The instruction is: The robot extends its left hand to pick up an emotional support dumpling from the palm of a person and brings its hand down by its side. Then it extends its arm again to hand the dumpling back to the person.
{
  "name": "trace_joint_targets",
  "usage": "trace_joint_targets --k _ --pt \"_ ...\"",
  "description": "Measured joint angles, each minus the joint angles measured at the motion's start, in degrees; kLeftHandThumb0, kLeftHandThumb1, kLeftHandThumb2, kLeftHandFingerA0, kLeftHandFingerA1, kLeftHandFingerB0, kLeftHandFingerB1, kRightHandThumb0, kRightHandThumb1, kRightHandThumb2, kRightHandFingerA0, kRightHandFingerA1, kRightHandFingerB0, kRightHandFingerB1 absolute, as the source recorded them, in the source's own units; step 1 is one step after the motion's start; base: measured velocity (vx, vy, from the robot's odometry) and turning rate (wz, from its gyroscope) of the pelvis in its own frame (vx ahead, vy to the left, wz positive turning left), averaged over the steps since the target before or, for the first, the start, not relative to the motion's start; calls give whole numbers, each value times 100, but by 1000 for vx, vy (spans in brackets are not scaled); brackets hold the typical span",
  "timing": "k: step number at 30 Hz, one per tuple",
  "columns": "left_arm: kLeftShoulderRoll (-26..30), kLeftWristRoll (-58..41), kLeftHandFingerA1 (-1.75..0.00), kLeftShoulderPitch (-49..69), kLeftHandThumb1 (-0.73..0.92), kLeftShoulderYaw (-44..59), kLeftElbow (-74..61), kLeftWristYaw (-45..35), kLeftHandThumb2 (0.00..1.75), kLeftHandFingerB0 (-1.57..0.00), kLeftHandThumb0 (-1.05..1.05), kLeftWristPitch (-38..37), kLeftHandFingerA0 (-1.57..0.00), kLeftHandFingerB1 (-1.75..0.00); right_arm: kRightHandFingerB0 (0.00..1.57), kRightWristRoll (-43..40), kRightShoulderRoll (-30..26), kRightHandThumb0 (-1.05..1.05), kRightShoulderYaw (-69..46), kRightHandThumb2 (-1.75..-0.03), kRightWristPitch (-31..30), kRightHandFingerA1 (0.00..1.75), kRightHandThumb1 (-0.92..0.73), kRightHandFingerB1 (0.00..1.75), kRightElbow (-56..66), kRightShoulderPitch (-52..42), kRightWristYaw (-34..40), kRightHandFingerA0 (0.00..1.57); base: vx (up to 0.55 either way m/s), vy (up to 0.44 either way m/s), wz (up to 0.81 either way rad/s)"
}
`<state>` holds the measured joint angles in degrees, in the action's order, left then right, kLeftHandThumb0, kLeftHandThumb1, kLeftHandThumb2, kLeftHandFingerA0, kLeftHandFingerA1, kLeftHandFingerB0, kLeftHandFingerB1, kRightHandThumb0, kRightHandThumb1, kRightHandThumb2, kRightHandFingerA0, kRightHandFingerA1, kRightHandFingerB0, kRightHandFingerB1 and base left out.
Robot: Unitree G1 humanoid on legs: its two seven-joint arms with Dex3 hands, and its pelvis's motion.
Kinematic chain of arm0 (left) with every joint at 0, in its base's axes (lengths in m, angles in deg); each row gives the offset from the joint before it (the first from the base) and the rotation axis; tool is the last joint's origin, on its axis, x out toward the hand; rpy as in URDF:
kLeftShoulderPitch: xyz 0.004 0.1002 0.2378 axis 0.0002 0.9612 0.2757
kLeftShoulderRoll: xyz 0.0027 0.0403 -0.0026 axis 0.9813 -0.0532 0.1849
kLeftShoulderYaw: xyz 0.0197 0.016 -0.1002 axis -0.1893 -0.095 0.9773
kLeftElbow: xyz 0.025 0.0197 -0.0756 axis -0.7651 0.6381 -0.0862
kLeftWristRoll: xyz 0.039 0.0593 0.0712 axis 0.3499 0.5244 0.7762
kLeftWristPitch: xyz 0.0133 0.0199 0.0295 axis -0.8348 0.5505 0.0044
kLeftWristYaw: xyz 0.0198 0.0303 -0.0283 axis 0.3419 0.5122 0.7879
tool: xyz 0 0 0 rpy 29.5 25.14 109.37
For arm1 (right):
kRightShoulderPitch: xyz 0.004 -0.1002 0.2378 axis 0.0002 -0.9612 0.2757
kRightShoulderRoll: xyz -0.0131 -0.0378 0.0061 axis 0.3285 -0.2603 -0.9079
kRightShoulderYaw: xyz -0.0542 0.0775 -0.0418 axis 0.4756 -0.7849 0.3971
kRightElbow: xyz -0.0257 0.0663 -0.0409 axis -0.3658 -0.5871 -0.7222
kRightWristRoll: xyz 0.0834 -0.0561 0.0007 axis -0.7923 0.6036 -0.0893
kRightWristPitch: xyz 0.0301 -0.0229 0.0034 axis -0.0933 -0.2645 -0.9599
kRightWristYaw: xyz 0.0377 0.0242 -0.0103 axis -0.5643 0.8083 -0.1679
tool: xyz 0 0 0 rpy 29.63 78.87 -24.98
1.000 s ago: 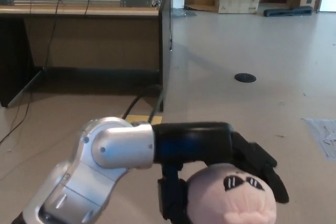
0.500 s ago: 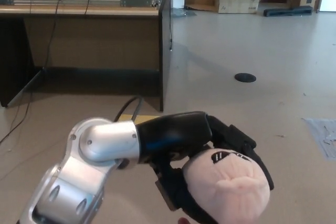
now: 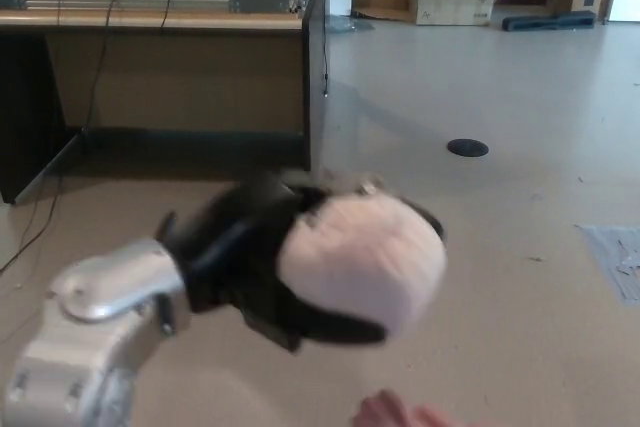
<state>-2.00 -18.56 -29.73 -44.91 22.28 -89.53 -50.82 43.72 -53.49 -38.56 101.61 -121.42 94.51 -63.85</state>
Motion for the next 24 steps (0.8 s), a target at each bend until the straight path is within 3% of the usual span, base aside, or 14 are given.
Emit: trace_joint_targets --k 4,5,9,10,11,12,13,18,24 --pt "163 -388 -88 -401 73 898 254 128 62 -94 -21 256 -94 -53 68 -6 3 -55 -9 -63 -2 63 -74 45 0 13 -1 101 0 0 0" --pt "208 -476 -103 -480 65 1072 308 157 60 -93 -22 310 -94 -60 68 -6 3 -56 -14 -63 -4 62 -75 46 0 19 -1 101 0 0 0" --pt "603 -847 -106 -804 67 1916 532 266 60 -88 -22 570 -88 -57 69 -5 8 -56 -14 -63 -5 60 -74 46 -5 46 0 100 0 0 0" --pt "732 -951 -125 -876 76 2143 596 287 69 -80 -29 645 -89 -85 69 -5 9 -54 -14 -63 -5 59 -74 47 -8 46 0 101 0 0 0" --pt "860 -1066 -125 -938 76 2372 665 313 69 -80 -29 726 -89 -85 69 -4 9 -54 -12 -63 -5 59 -74 47 -9 47 1 101 0 0 0" --pt "957 -1145 -106 -964 74 2518 700 326 62 -89 -22 790 -90 -65 68 -2 9 -54 -10 -63 -6 59 -74 46 -10 47 1 100 0 0 0" --pt "1047 -1229 -102 -978 78 2674 728 337 63 -87 -19 849 -89 -62 69 -2 9 -56 -9 -63 -6 61 -73 47 -10 45 2 101 0 0 0" --pt "1422 -1743 -104 -568 76 3515 830 336 63 -87 -18 1144 -90 -65 70 -8 2 -57 -32 -63 -6 63 -74 47 1 -44 2 101 0 0 0" --pt "1375 -2073 -106 824 78 3865 940 304 63 -83 -12 1261 -90 -67 71 -16 -38 -55 -97 -63 -5 62 -74 47 31 -318 5 101 0 0 0"
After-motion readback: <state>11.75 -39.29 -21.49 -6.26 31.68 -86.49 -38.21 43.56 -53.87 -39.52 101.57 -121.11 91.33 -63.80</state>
